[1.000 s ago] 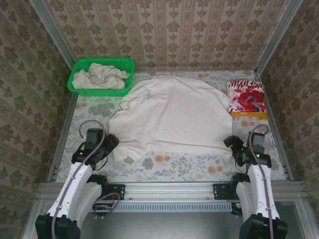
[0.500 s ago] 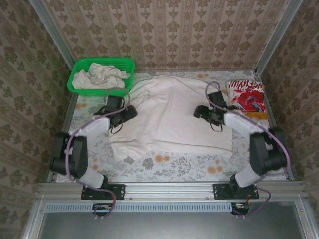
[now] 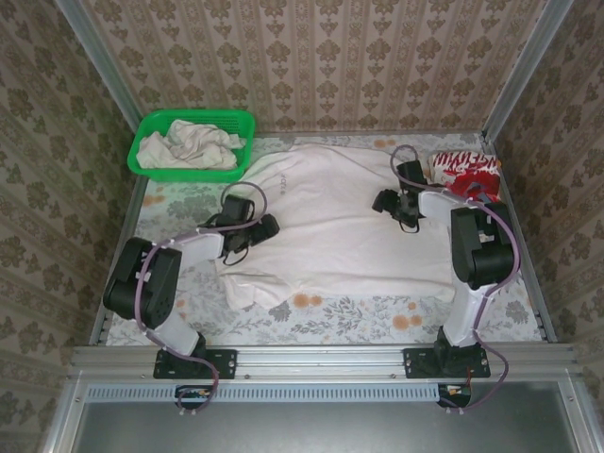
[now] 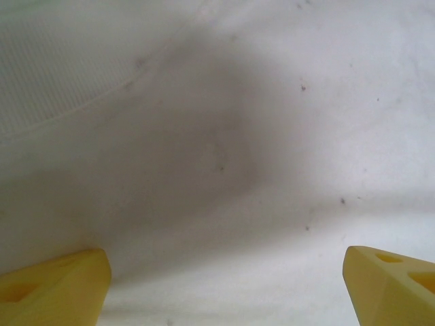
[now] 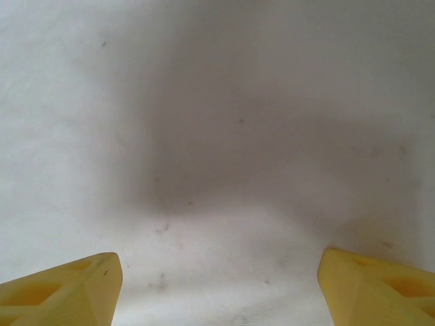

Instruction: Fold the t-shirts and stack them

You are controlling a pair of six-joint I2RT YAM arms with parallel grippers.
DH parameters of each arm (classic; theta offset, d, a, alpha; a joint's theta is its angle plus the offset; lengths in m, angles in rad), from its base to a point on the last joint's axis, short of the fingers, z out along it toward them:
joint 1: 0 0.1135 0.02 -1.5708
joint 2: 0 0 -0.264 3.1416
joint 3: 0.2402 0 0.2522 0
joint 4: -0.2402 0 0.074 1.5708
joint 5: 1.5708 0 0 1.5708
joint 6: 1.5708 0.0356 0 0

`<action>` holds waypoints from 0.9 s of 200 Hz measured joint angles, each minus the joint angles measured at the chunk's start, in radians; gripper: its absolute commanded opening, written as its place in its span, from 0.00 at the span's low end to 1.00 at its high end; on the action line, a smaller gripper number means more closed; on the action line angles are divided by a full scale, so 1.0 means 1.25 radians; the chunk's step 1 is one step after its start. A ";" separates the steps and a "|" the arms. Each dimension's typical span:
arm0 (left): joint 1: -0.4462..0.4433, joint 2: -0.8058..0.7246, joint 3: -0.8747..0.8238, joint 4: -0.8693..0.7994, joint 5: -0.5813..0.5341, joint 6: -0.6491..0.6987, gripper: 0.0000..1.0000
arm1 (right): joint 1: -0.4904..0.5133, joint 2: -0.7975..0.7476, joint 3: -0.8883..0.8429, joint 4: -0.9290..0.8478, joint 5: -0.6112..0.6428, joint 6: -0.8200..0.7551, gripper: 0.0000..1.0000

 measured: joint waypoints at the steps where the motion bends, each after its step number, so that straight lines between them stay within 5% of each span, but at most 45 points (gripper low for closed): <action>1: -0.002 -0.003 -0.004 0.001 -0.001 -0.001 0.90 | -0.002 -0.002 -0.002 0.000 -0.001 0.000 0.79; 56: -0.057 -0.110 -0.060 -0.075 -0.022 -0.042 0.93 | -0.032 -0.049 -0.056 -0.003 -0.022 -0.017 0.81; 105: -0.002 -0.115 0.069 -0.160 -0.060 0.012 0.92 | -0.009 -0.100 -0.055 -0.014 -0.032 -0.058 0.83; 139: 0.018 -0.001 0.208 -0.150 -0.059 0.038 0.87 | 0.021 -0.130 -0.052 0.000 -0.038 -0.063 0.83; 180: 0.017 0.212 0.407 -0.161 -0.034 0.068 0.63 | 0.032 -0.130 -0.056 0.017 -0.040 -0.060 0.82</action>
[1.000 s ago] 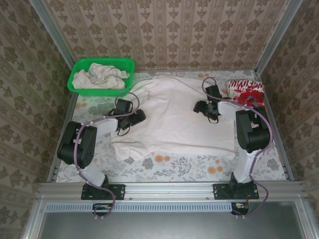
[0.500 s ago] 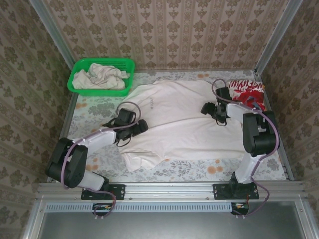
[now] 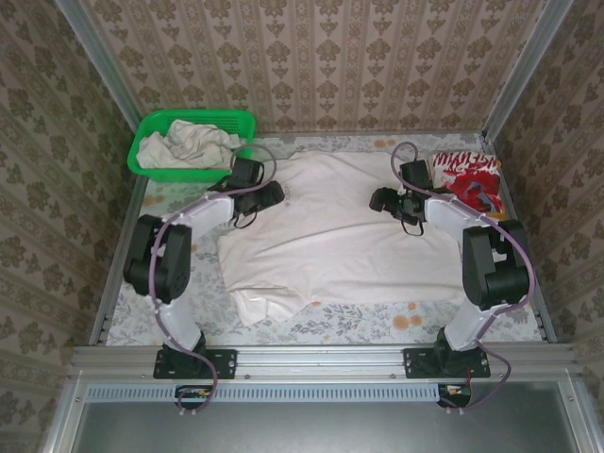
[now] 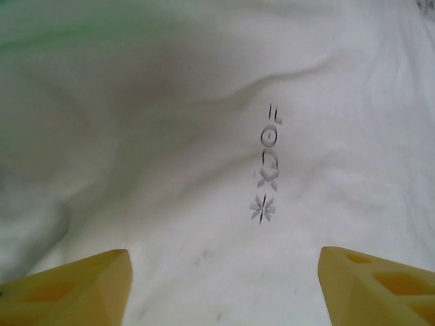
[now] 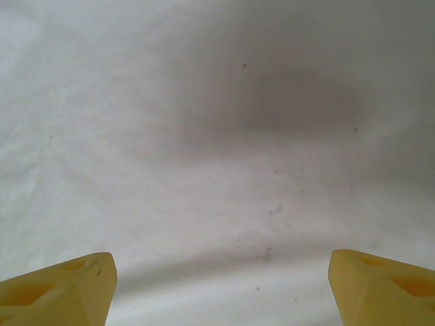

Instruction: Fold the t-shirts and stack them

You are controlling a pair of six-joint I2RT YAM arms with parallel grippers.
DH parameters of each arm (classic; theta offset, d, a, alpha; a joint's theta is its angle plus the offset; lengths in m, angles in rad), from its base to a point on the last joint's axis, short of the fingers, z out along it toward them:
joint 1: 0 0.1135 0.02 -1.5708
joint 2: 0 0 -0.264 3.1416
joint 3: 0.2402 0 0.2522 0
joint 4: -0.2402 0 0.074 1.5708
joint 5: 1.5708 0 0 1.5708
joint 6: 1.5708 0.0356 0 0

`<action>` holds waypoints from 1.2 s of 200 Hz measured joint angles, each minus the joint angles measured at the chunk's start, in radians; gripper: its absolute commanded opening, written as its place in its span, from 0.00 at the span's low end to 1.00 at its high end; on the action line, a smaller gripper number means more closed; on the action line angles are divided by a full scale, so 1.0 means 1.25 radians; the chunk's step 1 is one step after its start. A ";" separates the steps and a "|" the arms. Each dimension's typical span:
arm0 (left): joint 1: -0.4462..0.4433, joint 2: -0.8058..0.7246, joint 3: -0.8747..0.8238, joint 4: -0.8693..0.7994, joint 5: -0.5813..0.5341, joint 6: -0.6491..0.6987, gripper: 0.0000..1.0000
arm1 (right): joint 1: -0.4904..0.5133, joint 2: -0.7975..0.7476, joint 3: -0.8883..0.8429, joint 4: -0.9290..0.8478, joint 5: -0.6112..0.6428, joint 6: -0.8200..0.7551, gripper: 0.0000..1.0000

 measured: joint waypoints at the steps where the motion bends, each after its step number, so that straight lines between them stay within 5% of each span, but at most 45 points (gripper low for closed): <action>1: 0.000 0.003 0.003 -0.001 0.000 0.001 0.62 | 0.000 0.000 0.000 0.001 0.000 0.000 0.82; 105: 0.078 0.280 0.308 -0.101 -0.002 0.095 0.64 | -0.041 -0.007 -0.059 0.000 0.014 0.021 0.81; 144: 0.077 0.352 0.428 -0.147 -0.002 0.125 0.91 | -0.043 -0.009 -0.060 -0.005 0.016 0.021 0.81; 202: 0.062 0.327 0.428 -0.164 0.000 0.137 1.00 | -0.044 -0.101 -0.075 -0.009 0.016 0.018 0.81; 240: 0.041 0.166 0.354 -0.152 -0.018 0.148 1.00 | -0.052 -0.169 -0.116 -0.007 0.020 0.019 0.81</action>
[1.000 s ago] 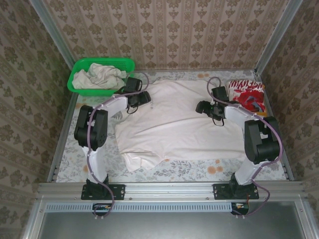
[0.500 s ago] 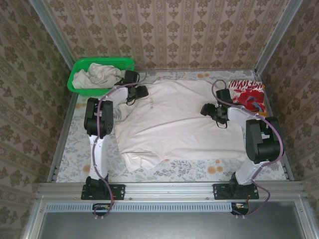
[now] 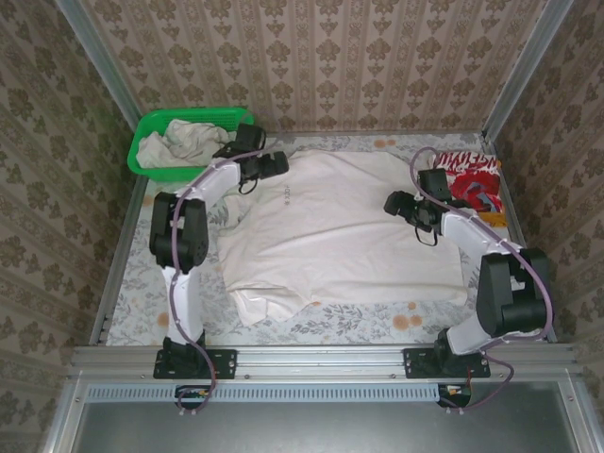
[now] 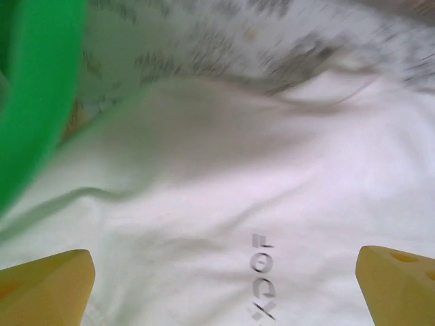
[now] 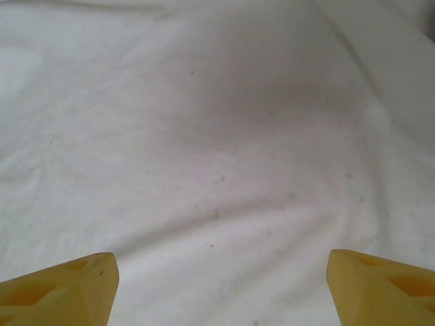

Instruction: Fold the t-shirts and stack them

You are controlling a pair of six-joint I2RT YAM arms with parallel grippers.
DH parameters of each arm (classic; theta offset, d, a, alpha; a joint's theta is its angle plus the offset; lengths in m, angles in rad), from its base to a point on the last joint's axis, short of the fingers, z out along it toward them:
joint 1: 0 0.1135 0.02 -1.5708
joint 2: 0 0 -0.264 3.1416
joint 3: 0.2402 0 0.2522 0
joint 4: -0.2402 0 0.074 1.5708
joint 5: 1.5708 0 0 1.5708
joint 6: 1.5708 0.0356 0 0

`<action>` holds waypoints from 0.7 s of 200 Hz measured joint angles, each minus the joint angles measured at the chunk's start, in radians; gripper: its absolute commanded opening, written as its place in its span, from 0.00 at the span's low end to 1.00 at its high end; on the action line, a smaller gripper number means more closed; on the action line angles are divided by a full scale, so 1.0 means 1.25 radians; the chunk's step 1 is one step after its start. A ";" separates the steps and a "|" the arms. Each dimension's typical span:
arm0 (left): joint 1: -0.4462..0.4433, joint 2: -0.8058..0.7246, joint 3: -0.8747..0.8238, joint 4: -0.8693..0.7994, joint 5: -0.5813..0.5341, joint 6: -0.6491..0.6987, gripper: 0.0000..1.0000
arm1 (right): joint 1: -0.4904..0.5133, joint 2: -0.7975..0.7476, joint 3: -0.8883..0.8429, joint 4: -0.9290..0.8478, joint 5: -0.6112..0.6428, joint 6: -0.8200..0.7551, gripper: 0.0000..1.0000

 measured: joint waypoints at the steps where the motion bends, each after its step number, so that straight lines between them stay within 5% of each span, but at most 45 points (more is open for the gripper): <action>1: 0.000 -0.005 -0.002 0.001 0.000 0.000 1.00 | -0.001 -0.002 -0.002 0.000 0.000 0.000 0.81; 66: -0.033 -0.395 -0.312 0.090 -0.080 -0.044 0.96 | -0.045 -0.143 -0.110 -0.003 0.024 0.024 0.81; 101: -0.083 -0.604 -0.567 -0.005 -0.148 -0.139 0.92 | -0.072 -0.240 -0.149 -0.015 0.033 0.026 0.81; 140: -0.119 -0.831 -0.760 -0.110 -0.178 -0.261 0.70 | -0.074 -0.262 -0.157 -0.023 0.020 0.017 0.82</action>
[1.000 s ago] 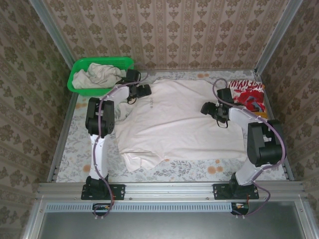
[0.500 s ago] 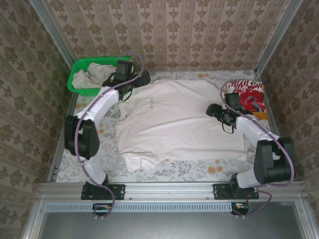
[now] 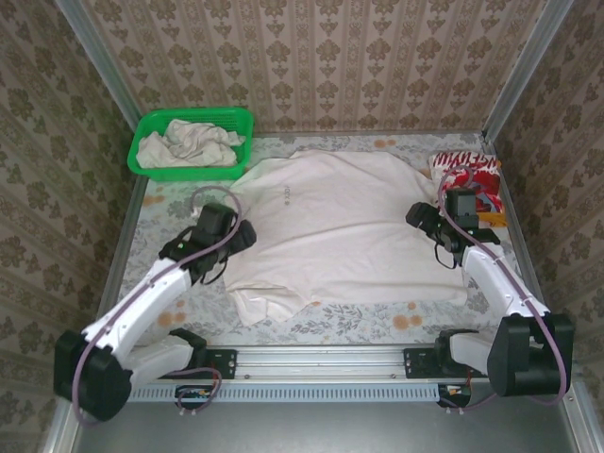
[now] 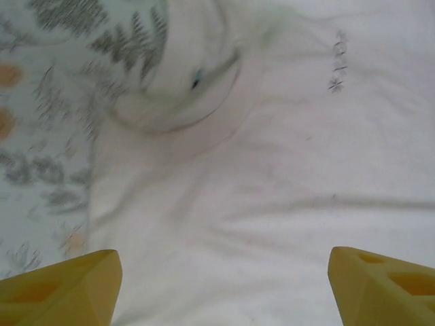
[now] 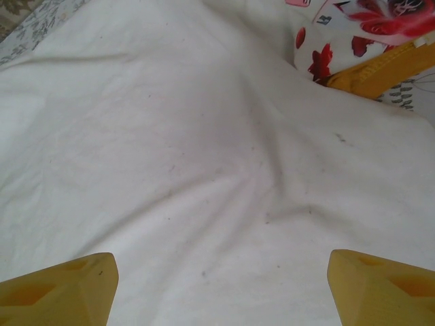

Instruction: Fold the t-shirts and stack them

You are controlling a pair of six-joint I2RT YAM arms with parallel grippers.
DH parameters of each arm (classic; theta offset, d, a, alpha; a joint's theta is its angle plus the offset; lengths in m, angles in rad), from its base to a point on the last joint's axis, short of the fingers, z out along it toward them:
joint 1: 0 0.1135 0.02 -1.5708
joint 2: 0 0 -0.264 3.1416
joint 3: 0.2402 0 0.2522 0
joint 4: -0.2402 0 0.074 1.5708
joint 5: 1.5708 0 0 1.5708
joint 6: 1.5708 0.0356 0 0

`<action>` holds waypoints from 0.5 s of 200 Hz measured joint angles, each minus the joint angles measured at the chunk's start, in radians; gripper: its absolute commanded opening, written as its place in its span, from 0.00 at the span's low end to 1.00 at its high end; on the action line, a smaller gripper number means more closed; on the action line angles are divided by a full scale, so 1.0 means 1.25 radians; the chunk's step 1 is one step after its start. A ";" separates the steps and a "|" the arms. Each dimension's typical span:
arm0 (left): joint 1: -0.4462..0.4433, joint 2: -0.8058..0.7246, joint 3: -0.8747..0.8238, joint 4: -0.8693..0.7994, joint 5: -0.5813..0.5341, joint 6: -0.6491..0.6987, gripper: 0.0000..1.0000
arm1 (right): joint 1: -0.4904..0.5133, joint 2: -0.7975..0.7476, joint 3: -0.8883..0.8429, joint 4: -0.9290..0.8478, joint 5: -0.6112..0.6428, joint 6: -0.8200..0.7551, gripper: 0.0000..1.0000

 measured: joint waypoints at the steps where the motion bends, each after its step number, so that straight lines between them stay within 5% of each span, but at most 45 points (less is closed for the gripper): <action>1: 0.000 -0.002 -0.003 -0.001 0.000 -0.002 0.69 | 0.000 0.000 0.000 0.000 0.000 0.000 0.82; 36: 0.010 0.005 -0.115 0.027 0.024 -0.093 0.55 | 0.009 0.049 -0.002 0.004 -0.031 -0.003 0.83; 100: 0.114 0.192 -0.161 0.182 0.085 -0.114 0.53 | 0.026 0.073 -0.002 0.013 -0.064 -0.003 0.83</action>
